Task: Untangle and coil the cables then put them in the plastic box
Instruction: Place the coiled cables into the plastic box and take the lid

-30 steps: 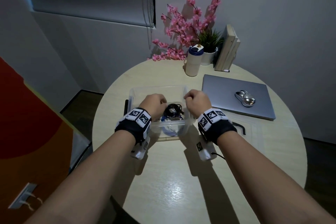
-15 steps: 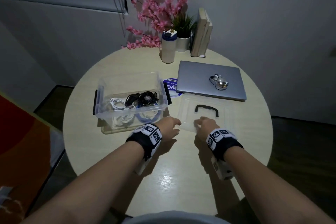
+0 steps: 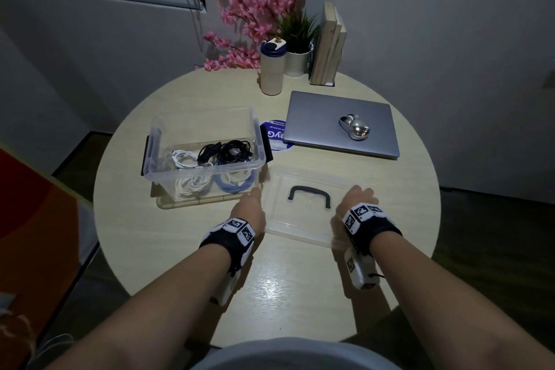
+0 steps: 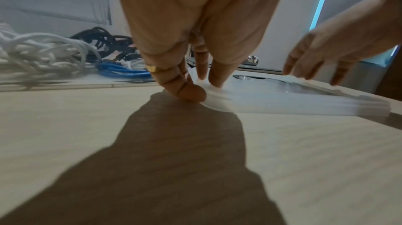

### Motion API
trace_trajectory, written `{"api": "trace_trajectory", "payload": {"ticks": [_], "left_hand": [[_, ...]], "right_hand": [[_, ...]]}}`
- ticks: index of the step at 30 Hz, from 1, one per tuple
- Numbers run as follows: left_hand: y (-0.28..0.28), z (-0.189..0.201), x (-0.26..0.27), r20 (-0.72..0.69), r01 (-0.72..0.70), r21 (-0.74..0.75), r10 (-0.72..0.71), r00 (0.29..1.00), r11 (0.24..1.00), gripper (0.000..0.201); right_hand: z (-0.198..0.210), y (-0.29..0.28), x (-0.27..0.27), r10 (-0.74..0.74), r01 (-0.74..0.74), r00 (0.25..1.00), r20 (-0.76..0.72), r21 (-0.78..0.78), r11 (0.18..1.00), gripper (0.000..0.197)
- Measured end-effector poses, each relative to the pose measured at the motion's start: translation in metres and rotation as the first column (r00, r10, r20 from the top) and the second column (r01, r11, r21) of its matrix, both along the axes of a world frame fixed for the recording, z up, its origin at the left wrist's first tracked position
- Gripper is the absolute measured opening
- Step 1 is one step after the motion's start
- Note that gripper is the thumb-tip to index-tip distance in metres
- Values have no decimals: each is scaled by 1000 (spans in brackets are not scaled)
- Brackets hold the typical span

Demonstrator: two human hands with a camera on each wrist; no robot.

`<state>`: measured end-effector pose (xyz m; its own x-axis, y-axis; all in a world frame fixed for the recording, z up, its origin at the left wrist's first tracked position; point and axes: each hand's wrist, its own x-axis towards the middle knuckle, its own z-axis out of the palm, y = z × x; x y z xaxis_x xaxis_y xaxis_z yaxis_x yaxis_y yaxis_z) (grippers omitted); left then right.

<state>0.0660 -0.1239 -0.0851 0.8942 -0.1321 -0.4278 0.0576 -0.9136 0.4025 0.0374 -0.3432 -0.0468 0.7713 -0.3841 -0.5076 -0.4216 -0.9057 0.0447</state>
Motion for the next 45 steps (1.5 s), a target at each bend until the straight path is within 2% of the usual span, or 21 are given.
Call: {"api": "trace_trajectory", "payload": {"ticks": [2, 4, 6, 7, 10, 13, 17, 20, 22, 24, 28, 31, 34, 36, 38, 39, 42, 45], "left_hand": [[-1, 4, -1, -35, -89, 14, 89, 995, 996, 40], [-1, 6, -1, -83, -139, 23, 141, 987, 990, 35], [-1, 8, -1, -106, -174, 52, 179, 978, 983, 15], [0, 9, -2, -112, -198, 58, 203, 973, 979, 12], [-2, 11, -2, -120, -231, 65, 238, 964, 971, 26], [-5, 14, -4, -134, -201, 79, 211, 968, 976, 16], [-5, 18, -4, -144, -209, 19, 210, 967, 978, 15], [-3, 26, 1, -164, -240, -85, 224, 961, 967, 19], [-6, 32, 4, -169, -236, -199, 204, 964, 951, 31], [-13, 41, 5, -190, -232, -324, 177, 966, 917, 28], [-26, 63, 7, -293, -303, -589, 152, 944, 749, 10], [-30, 80, 9, -267, -282, -683, 129, 955, 674, 3], [-27, 94, 15, -240, -268, -741, 130, 962, 616, 8], [-20, 106, 21, -188, -244, -745, 155, 970, 621, 5], [-9, 120, 26, -121, -223, -732, 200, 972, 644, 13], [-2, 127, 29, -85, -218, -722, 229, 970, 657, 18], [20, 141, 40, 79, -216, -637, 341, 937, 740, 31], [47, 146, 53, 212, -275, -527, 438, 874, 804, 42]], "right_hand": [[5, -3, -8, 74, -83, 982, -176, -47, 995, 53], [6, -3, -10, 123, -147, 966, -229, -89, 985, 47], [4, -3, -7, 207, -252, 934, -290, -127, 959, 44], [5, -3, -8, 229, -275, 930, -289, -130, 952, 44], [-2, -9, -5, 254, -299, 917, -307, -108, 948, 47], [-3, -12, -4, 217, -254, 928, -303, -90, 963, 46], [9, -10, -5, 263, -292, 914, -308, -52, 955, 42], [18, -12, -11, 187, -203, 950, -250, -40, 978, 41], [24, -13, -13, 235, -259, 937, -258, -63, 964, 40], [30, -13, -14, 324, -361, 907, -270, -97, 928, 35], [32, -11, -14, 368, -406, 894, -255, -114, 907, 34], [35, -9, -12, 300, -320, 934, -195, -78, 944, 34], [36, -8, -2, 219, -222, 975, -47, -55, 974, 31], [36, -6, 14, 130, -130, 991, 28, -4, 991, 31], [40, 4, 32, 42, -47, 993, 106, 53, 997, 31], [40, 9, 42, -50, 32, 989, 140, 127, 991, 32], [47, 29, 66, -276, 169, 924, 265, 365, 916, 28], [43, 54, 87, -520, 220, 795, 313, 650, 728, 30]]}}
